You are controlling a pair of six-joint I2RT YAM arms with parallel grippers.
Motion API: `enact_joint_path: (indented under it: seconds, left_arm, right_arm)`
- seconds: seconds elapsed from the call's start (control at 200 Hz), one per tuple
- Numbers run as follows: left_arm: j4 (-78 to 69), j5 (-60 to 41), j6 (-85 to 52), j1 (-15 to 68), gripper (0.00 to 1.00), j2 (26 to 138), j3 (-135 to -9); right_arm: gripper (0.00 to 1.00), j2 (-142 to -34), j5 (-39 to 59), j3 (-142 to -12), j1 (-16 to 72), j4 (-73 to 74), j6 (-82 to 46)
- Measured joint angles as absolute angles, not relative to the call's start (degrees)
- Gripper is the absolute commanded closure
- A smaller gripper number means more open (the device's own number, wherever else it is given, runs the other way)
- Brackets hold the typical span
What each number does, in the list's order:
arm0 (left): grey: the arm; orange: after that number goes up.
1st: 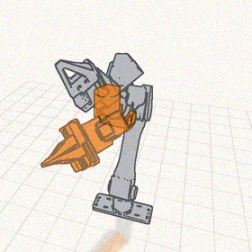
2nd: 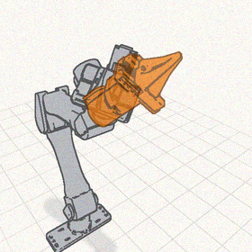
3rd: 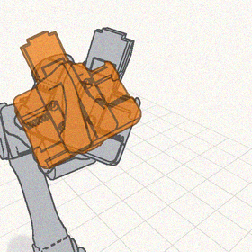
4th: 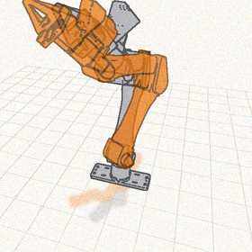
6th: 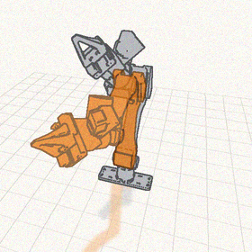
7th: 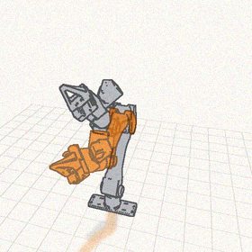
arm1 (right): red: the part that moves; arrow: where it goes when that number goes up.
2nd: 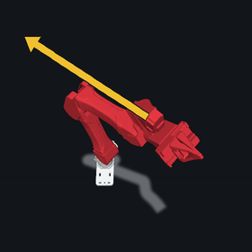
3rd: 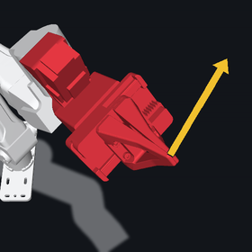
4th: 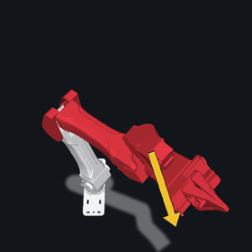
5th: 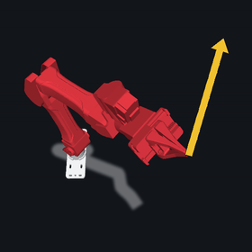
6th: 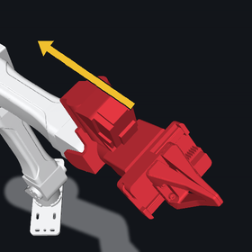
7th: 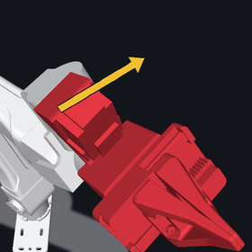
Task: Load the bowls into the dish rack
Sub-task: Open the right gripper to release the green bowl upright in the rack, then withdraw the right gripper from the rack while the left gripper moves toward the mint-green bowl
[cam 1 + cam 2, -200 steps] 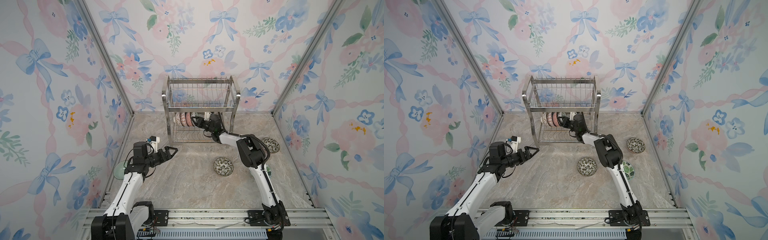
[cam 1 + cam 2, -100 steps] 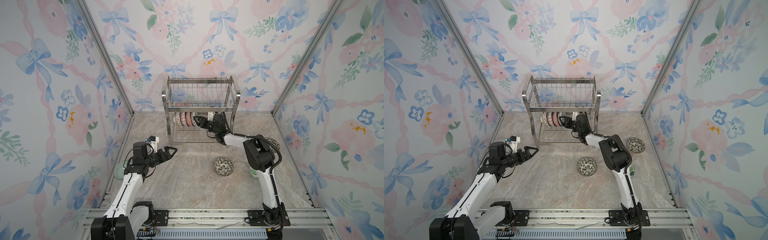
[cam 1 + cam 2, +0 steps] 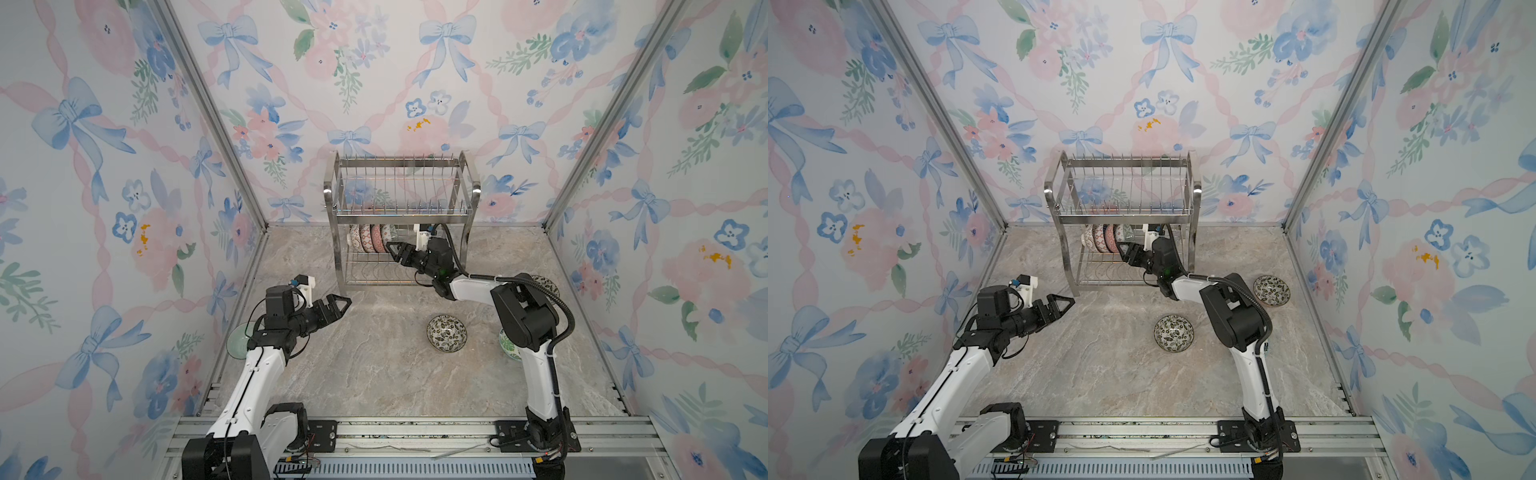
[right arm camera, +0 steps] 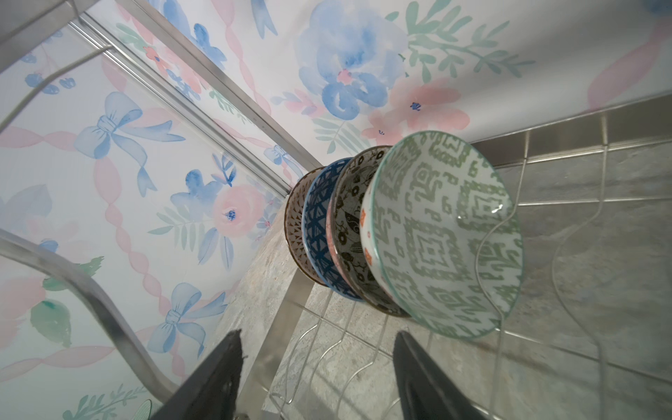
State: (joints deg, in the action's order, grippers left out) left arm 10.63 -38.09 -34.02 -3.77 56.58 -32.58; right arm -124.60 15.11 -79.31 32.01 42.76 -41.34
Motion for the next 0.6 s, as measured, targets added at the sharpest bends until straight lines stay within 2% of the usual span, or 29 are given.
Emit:
enact_joint_path:
  seconds: [0.36,0.485,0.6]
  left_arm:
    - [10.74,-37.67,-34.02,-4.99,0.02,57.32,-32.58]
    - [10.85,-37.41,-34.02,-4.99,0.02,57.32,-32.58]
    - [10.87,-37.01,-34.02,-4.99,0.02,57.32,-32.58]
  right_arm:
    - [0.25,-120.99,14.7,-72.23,32.64,46.15,-41.17]
    - [0.21,-119.0,14.5,-69.36,33.21,46.13,-40.38]
    - [0.13,-116.4,14.41,-67.22,34.3,46.09,-38.85]
